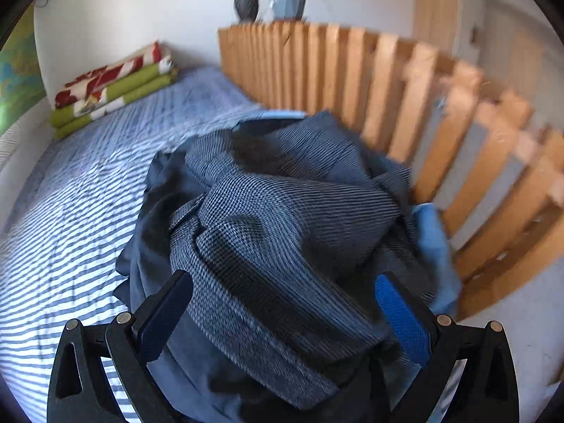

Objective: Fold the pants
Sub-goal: 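Reach the right gripper into the clothes pile and grasp the grey houndstooth garment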

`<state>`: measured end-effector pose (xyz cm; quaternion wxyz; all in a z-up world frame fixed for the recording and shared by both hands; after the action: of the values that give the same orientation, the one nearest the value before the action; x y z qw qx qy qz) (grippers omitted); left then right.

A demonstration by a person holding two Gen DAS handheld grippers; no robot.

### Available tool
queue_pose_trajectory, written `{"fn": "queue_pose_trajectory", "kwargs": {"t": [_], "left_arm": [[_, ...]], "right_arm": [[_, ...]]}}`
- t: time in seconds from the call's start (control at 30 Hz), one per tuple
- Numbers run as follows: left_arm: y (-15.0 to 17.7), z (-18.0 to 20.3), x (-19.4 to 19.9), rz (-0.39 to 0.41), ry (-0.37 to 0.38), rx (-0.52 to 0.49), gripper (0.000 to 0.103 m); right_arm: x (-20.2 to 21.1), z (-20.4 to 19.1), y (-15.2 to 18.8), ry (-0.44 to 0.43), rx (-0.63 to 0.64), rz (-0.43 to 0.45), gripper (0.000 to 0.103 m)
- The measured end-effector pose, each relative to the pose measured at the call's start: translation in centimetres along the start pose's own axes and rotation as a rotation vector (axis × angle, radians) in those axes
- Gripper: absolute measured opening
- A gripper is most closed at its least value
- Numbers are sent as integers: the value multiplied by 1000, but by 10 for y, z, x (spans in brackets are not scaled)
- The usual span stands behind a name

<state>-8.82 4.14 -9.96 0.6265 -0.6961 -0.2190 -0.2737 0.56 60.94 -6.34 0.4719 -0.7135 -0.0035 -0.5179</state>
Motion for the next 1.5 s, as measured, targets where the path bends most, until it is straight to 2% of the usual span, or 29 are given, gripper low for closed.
{"fn": "queue_pose_trajectory", "kwargs": {"t": [0.1,0.17,0.23,0.27,0.3,0.33,0.37,0.4,0.57,0.77,0.9,1.13,1.33,1.43,1.5], "left_arm": [[-12,0,18,15,-19,-3,103],[-21,-2,34,43,-39,-7,103],[-28,-5,50,67,-60,-8,103],[-30,-6,56,73,-69,-9,103],[-31,-8,62,77,-76,-9,103],[-32,-10,68,81,-82,-8,103],[-33,-12,72,82,-88,-7,103],[-33,-14,77,80,-96,-5,103],[-29,-24,105,93,-117,-8,103],[-26,-32,138,126,-112,-10,103],[-25,-40,163,152,-113,-6,103],[-32,-59,222,232,-142,6,103],[-45,-59,282,323,-157,-31,103],[-48,-56,308,353,-164,-52,103],[-49,-51,320,368,-159,-59,103]], "right_arm": [[-18,1,-13,61,46,-19,102],[-29,3,-15,63,54,-51,102],[-37,7,-13,9,27,-94,90],[-40,9,-12,-14,16,-116,58],[-42,11,-9,-31,1,-147,32],[-39,12,-7,-49,-12,-151,30],[-36,12,-9,-51,-11,-140,18],[-28,12,-11,-50,6,-122,11],[27,10,-30,-82,35,-19,2],[115,-20,-50,-148,115,99,2],[174,-51,-50,-220,141,158,2],[297,-115,-51,-400,211,276,2],[390,-167,-15,-613,288,334,2],[403,-188,23,-721,312,264,2],[398,-201,57,-741,371,221,2]]}}
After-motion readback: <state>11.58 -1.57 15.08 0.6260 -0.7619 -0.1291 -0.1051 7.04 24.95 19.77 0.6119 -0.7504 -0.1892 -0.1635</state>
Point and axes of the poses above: each gripper's, at about its wrist camera, not at the fingertips, and x roughly against the way its jaws point, z to its right, y to its underside, the point moved 5 cm from there along -x, roughly the way its jaws point, and after that the axes turned 5 degrees about z, right-handed, at the moved point
